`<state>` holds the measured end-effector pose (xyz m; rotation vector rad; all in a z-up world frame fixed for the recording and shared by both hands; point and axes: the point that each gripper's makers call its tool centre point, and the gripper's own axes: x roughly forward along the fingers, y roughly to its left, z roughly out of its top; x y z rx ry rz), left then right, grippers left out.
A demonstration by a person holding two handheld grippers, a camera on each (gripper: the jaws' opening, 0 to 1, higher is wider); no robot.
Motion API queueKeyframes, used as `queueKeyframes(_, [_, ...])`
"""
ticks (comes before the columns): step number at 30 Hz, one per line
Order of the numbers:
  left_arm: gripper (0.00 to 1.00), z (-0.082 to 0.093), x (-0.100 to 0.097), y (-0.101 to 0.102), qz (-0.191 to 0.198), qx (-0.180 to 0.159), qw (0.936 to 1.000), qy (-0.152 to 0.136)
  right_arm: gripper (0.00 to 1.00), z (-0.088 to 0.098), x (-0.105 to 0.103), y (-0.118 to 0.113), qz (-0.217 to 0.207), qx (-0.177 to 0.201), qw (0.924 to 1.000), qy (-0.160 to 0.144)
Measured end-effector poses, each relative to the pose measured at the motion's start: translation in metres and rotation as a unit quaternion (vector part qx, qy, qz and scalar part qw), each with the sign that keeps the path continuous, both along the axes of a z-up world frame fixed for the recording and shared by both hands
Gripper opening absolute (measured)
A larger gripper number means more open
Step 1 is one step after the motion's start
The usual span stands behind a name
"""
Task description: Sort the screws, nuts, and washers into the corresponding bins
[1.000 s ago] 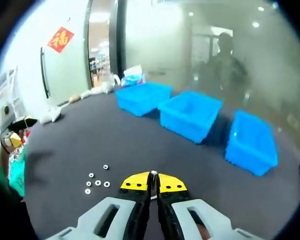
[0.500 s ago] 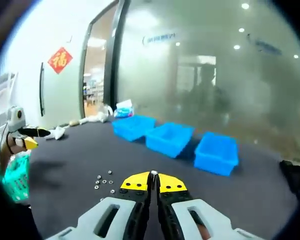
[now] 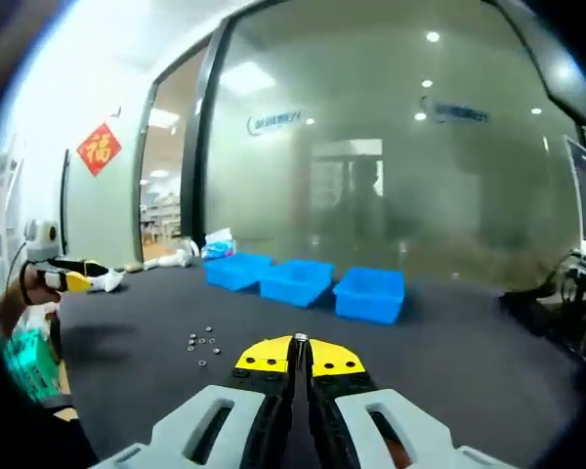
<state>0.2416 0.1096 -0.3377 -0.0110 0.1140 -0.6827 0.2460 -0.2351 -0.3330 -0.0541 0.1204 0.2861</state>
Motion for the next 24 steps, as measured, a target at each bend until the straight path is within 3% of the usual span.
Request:
queueKeyframes(14, [0.46, -0.001, -0.001, 0.008, 0.013, -0.001, 0.9999, 0.0, 0.02, -0.004, -0.024, -0.014, -0.033, 0.013, 0.999, -0.026])
queueKeyframes(19, [0.46, -0.001, 0.0, 0.01, 0.017, -0.003, 0.9999, 0.0, 0.02, -0.001, -0.023, -0.016, -0.039, 0.005, 0.9986, -0.036])
queueKeyframes(24, [0.46, -0.002, 0.001, 0.01, 0.017, -0.004, 0.9998, 0.0, 0.02, 0.005, -0.009, -0.022, -0.042, 0.012, 0.9982, -0.042])
